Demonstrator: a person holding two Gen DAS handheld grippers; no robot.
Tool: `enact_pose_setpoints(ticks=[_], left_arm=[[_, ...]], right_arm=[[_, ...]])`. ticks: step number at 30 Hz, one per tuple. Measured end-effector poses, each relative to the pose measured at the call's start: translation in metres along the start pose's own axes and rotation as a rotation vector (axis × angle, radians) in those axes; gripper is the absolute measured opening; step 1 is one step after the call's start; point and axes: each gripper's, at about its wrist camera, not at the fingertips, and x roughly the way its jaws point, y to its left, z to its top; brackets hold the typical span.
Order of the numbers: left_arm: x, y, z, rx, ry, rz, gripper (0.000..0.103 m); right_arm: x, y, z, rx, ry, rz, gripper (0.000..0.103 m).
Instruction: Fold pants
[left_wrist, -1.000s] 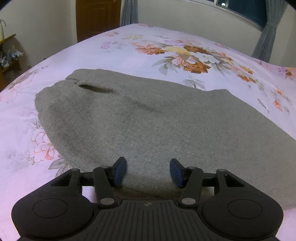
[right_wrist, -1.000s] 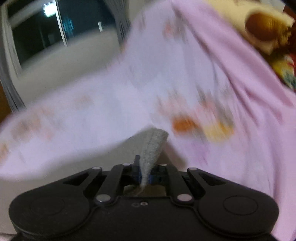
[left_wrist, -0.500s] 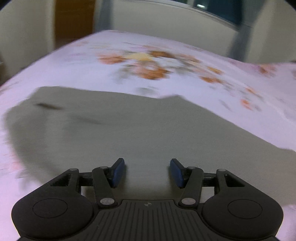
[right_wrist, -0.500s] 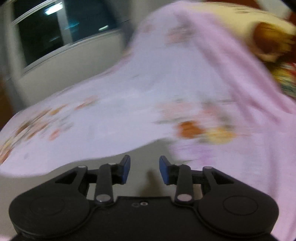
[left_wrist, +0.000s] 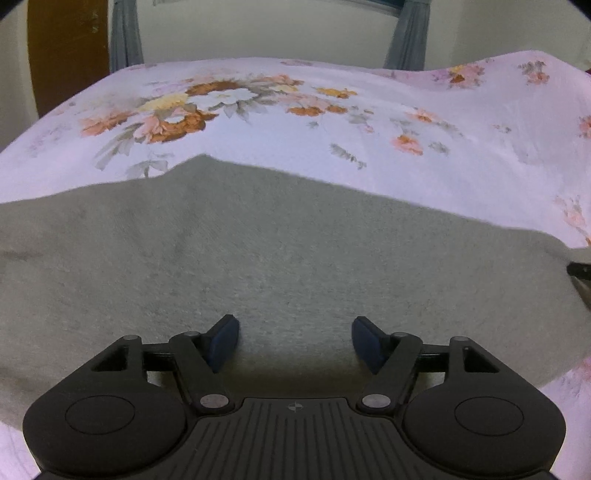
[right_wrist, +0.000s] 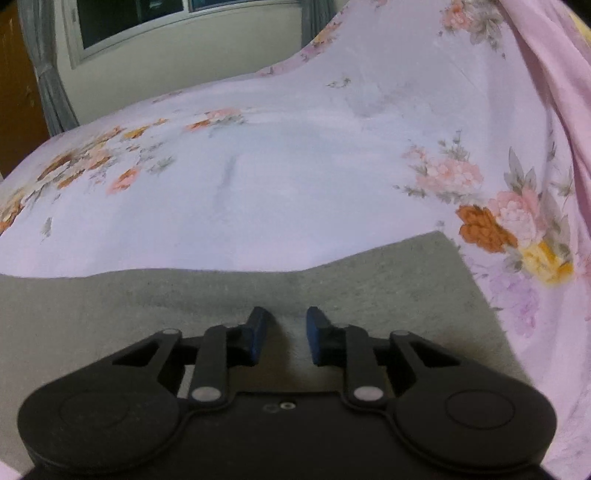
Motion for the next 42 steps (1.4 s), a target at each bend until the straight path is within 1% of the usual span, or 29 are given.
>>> enact_pose_setpoints(ticks=[1,2,4,7,8,9,11,12,14,15,17,19,20,23,25,26,28,29,30,32,34,35,36,38,42], left_arm=[[0.0,-0.004,0.003,-0.011,-0.005,-0.019,0.069],[-0.004,-0.013,0.004,-0.019,-0.013,-0.044,0.069],[-0.007,-0.031,0.008,-0.002,-0.025,-0.089,0.069],[-0.005,-0.067,0.01,0.059,-0.008,-0.152,0.069],[-0.004,-0.076,0.008,0.072,0.0,-0.165,0.069],[0.0,-0.087,0.007,0.084,0.013,-0.179,0.069],[0.007,-0.099,0.001,0.104,0.034,-0.177,0.069],[0.01,-0.104,-0.002,0.123,0.034,-0.157,0.069],[0.01,-0.109,-0.006,0.136,0.026,-0.143,0.072],[0.009,-0.109,-0.006,0.132,0.026,-0.148,0.074],[0.008,-0.108,-0.006,0.125,0.026,-0.15,0.074],[0.007,-0.109,-0.006,0.124,0.025,-0.149,0.074],[0.007,-0.109,-0.007,0.126,0.025,-0.147,0.074],[0.008,-0.109,-0.007,0.132,0.026,-0.142,0.074],[0.009,-0.11,-0.006,0.136,0.027,-0.139,0.074],[0.01,-0.11,-0.005,0.136,0.029,-0.138,0.074],[0.01,-0.11,-0.004,0.134,0.032,-0.141,0.074],[0.01,-0.109,-0.004,0.128,0.034,-0.144,0.074],[0.01,-0.108,-0.004,0.125,0.035,-0.146,0.074],[0.011,-0.108,-0.003,0.124,0.036,-0.148,0.074],[0.011,-0.108,-0.003,0.127,0.033,-0.147,0.074],[0.011,-0.108,-0.004,0.129,0.031,-0.146,0.074],[0.011,-0.108,-0.004,0.131,0.029,-0.145,0.074],[0.011,-0.109,-0.005,0.13,0.027,-0.142,0.075],[0.011,-0.109,-0.005,0.12,0.028,-0.145,0.075]], right_arm=[[-0.01,0.0,-0.003,0.028,-0.013,0.04,0.034],[-0.017,0.0,-0.006,0.055,-0.016,0.073,0.034],[-0.03,0.004,-0.016,0.08,-0.016,0.122,0.034],[-0.045,0.01,-0.037,0.063,0.004,0.137,0.033],[-0.049,0.003,-0.044,0.096,0.003,0.136,0.033],[-0.055,-0.008,-0.051,0.16,0.006,0.148,0.033],[-0.067,-0.029,-0.064,0.284,0.006,0.171,0.031],[-0.072,-0.042,-0.068,0.342,0.006,0.176,0.032],[-0.081,-0.064,-0.076,0.437,0.011,0.154,0.037],[-0.083,-0.076,-0.078,0.471,0.005,0.149,0.036],[-0.078,-0.096,-0.079,0.541,0.005,0.151,0.034],[-0.07,-0.113,-0.079,0.647,-0.022,0.196,0.034],[-0.063,-0.118,-0.077,0.676,-0.032,0.204,0.034],[-0.042,-0.123,-0.07,0.698,-0.048,0.21,0.03],[-0.031,-0.125,-0.067,0.709,-0.061,0.223,0.023],[-0.028,-0.124,-0.062,0.706,-0.058,0.222,0.021],[-0.032,-0.122,-0.057,0.682,-0.05,0.218,0.022],[-0.037,-0.12,-0.057,0.66,-0.034,0.203,0.025],[-0.042,-0.12,-0.059,0.654,-0.023,0.189,0.027],[-0.058,-0.122,-0.067,0.664,-0.032,0.176,0.028],[-0.074,-0.12,-0.073,0.651,-0.061,0.167,0.024],[-0.081,-0.12,-0.075,0.654,-0.076,0.179,0.021],[-0.083,-0.12,-0.076,0.658,-0.084,0.195,0.02],[-0.08,-0.116,-0.073,0.638,-0.073,0.232,0.019],[-0.063,-0.114,-0.062,0.646,-0.067,0.237,0.019]])
